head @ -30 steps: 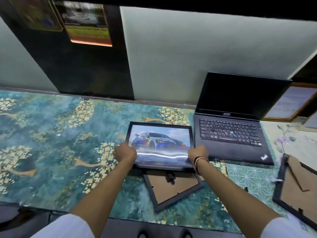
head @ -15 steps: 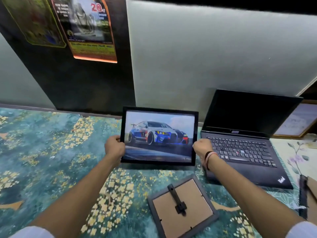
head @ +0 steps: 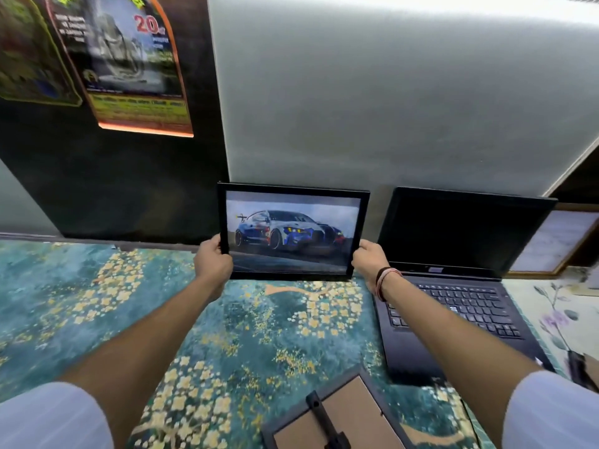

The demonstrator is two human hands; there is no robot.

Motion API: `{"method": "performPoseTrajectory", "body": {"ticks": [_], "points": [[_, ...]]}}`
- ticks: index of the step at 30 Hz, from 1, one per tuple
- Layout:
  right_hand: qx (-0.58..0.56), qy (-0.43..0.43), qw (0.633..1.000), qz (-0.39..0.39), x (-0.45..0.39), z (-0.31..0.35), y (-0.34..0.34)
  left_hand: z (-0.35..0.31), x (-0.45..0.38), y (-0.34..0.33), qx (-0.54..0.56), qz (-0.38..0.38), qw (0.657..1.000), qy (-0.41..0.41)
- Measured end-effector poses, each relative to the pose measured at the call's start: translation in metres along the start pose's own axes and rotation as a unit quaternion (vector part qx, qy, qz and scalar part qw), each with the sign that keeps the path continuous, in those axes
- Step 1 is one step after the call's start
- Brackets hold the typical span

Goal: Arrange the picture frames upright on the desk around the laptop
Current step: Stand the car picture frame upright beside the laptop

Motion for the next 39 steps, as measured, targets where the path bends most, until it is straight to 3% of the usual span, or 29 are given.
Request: {"method": "performPoseTrajectory", "body": {"ticks": [4,12,19,25,31,39], "points": [[-0.016,0.004,1.0,-0.001,0.037,0.033,0.003,0.03,-0.033,-0.013,0.013,0.042,0.999,0.027],[-0.007,0.002,1.0,0.01,0.011,0.015,0.006,0.005,-0.016,-0.022,0.001,0.065,0.997,0.045],[0.006,-0.016,1.0,0.006,0.034,0.023,0.011,0.047,-0.056,-0.021,-0.012,0.109,0.992,0.066],[-0.015,-0.033,0.999,-0.035,0.064,0.016,0.03,-0.001,0.014,-0.006,-0.021,0.05,0.996,0.069],[-0.023,-0.032,0.999,-0.012,0.098,-0.007,0.059,-0.016,0.09,-0.035,-0.032,0.025,0.997,0.072],[-0.082,-0.073,0.993,-0.03,0.1,-0.037,0.186,-0.068,0.209,-0.151,-0.048,0.169,0.984,0.03]]}}
Point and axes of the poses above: each hand's wrist, its own x-axis away from the middle knuckle, its own y-axis out of the back of the hand, z = x × y, the point moved 6 cm from there along -x, towards the middle knuckle, and after that the axes turned 6 degrees about -z, right-handed, at the moved point
